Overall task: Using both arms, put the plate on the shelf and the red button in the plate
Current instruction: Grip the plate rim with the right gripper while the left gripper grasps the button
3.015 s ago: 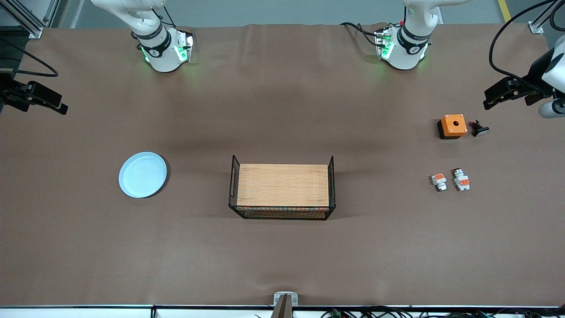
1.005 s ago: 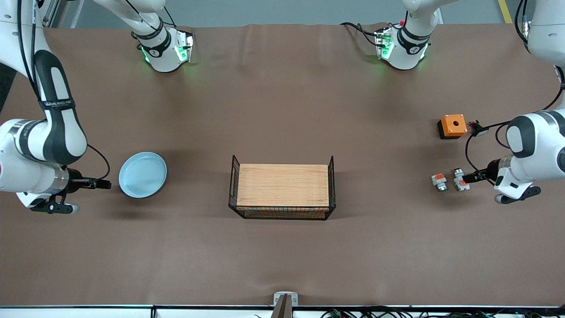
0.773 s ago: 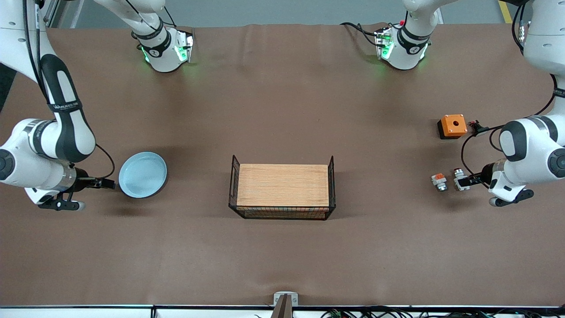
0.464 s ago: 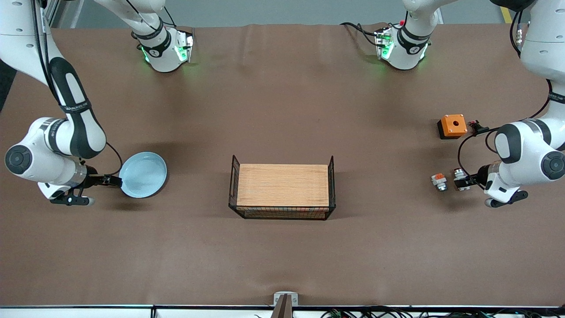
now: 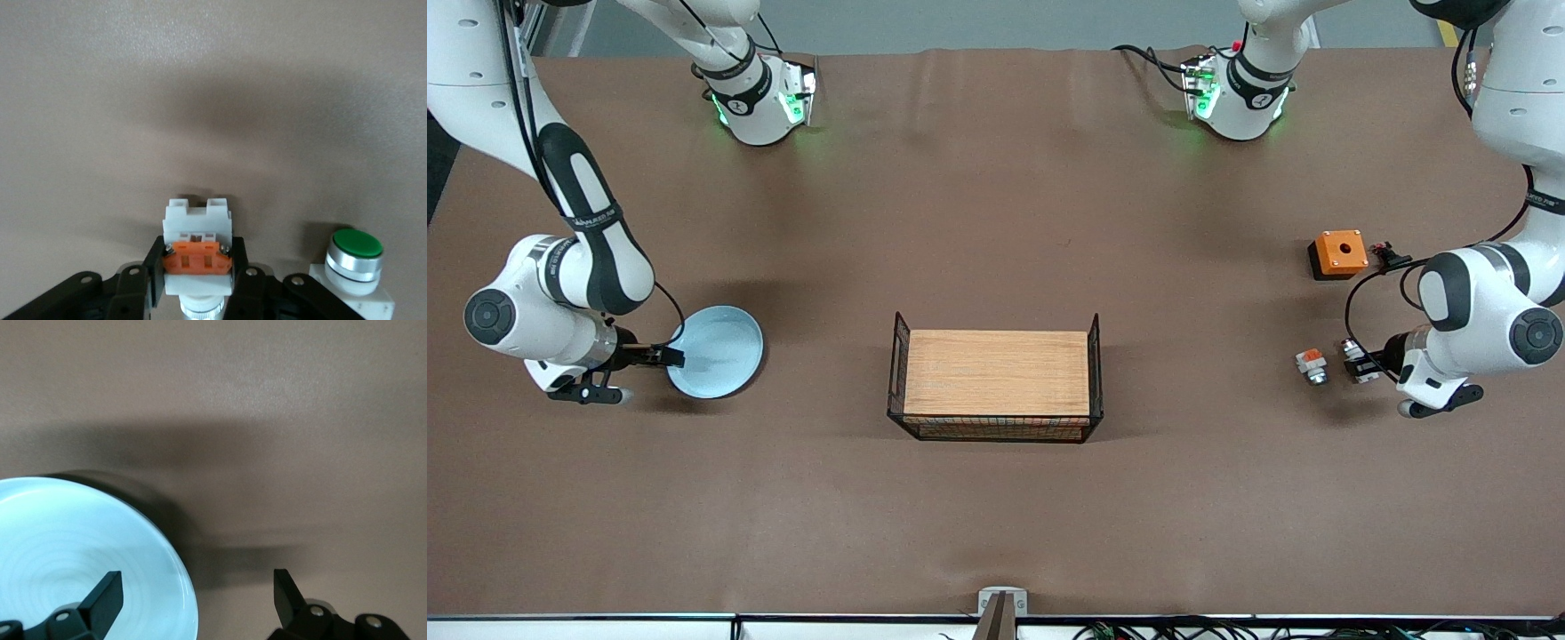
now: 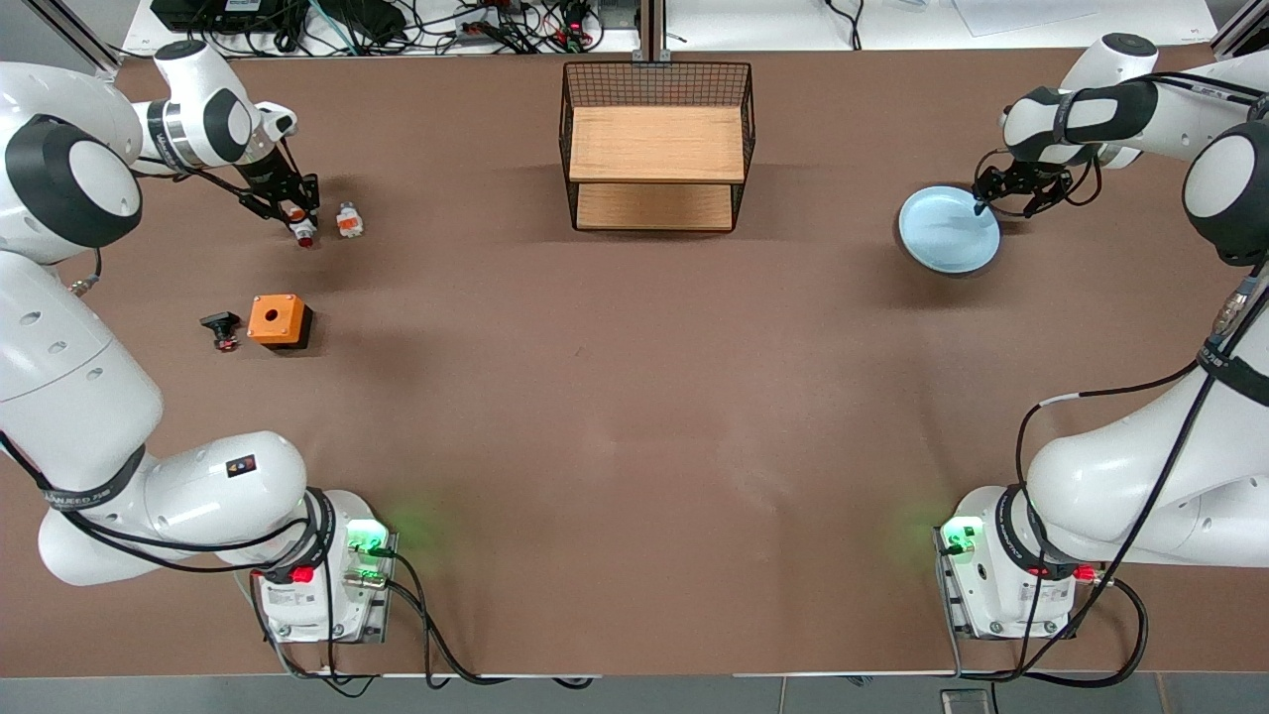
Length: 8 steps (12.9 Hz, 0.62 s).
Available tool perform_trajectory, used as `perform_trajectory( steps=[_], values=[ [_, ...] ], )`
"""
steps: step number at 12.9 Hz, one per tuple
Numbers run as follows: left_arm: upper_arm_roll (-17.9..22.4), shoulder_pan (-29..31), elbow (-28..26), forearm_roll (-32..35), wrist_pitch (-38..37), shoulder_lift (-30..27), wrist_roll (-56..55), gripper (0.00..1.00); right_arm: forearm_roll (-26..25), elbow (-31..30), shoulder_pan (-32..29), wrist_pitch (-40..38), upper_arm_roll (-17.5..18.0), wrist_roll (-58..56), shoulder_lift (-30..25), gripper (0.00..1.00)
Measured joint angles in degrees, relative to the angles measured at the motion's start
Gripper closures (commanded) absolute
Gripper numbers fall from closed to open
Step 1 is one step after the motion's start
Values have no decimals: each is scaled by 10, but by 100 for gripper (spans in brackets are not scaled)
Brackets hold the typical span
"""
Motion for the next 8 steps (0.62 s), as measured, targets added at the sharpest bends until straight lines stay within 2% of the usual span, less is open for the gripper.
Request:
perform_trajectory(
  steps=[2,4,7,8],
  values=[
    [-6,0,10,-10,-28,-16,0,99,0,-2,0,2,0,0,6,15],
    [-28,0,24,-43,-100,-64,0,99,0,-4,0,14,1,0,16,29],
    [-88,-2,38,-61,-190,-157,-52,99,0,-4,0,19,2,0,22,53],
    [-110,-2,42,-63,-209,-179,-75,99,0,-4,0,19,3,0,21,66]
  ],
)
